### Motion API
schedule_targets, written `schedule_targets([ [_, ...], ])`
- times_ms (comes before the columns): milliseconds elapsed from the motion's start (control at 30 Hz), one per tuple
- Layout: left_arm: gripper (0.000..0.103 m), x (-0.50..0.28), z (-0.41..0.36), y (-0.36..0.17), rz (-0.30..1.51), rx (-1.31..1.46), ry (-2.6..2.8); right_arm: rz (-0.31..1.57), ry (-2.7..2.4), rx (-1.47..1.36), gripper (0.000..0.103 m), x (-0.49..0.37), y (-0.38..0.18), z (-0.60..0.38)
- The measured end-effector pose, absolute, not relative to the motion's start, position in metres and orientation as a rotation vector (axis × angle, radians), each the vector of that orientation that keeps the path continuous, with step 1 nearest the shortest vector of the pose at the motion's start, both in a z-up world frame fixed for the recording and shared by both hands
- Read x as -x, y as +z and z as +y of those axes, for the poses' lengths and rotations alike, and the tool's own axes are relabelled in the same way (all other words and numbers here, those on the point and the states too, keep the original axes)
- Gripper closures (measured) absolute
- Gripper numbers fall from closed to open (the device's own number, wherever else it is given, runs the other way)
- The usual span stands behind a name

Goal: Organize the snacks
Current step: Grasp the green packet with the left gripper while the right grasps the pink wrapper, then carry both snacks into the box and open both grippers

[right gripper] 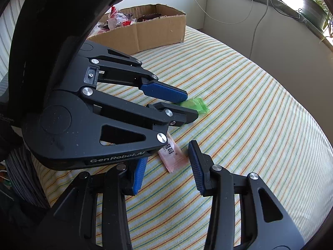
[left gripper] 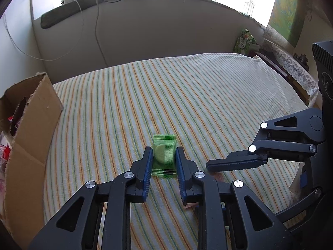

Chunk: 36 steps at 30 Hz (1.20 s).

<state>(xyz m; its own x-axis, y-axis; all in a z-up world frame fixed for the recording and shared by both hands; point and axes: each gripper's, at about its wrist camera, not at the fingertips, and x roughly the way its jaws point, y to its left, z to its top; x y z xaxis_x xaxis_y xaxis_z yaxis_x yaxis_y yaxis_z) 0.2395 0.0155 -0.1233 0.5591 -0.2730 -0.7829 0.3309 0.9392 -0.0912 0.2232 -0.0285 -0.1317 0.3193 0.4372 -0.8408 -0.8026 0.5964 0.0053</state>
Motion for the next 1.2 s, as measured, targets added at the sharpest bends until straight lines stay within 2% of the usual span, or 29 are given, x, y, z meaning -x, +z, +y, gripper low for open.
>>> schedule_targets([
  [333,0.083,-0.24,0.022,-0.123,0.904,-0.07,-0.329,0.929,0.854,0.47,0.062,-0.222,-0.131,-0.027],
  [500,0.084,-0.24,0.023,-0.123,0.902,-0.064,-0.329,0.944,0.874,0.484,0.08,-0.221,-0.131,-0.022],
  [533,0.084,-0.24,0.024,-0.123,0.901,-0.064,-0.329,0.946,0.878,0.487,0.081,-0.219,-0.13,-0.02],
  [933,0.084,-0.236,0.028,-0.121,0.872,-0.044,-0.315,0.945,0.813,0.418,0.082,-0.223,-0.125,-0.036],
  [1200,0.084,-0.228,0.044,-0.095,0.785,-0.009,-0.283,0.902,0.765,0.369,0.082,-0.228,-0.107,-0.051],
])
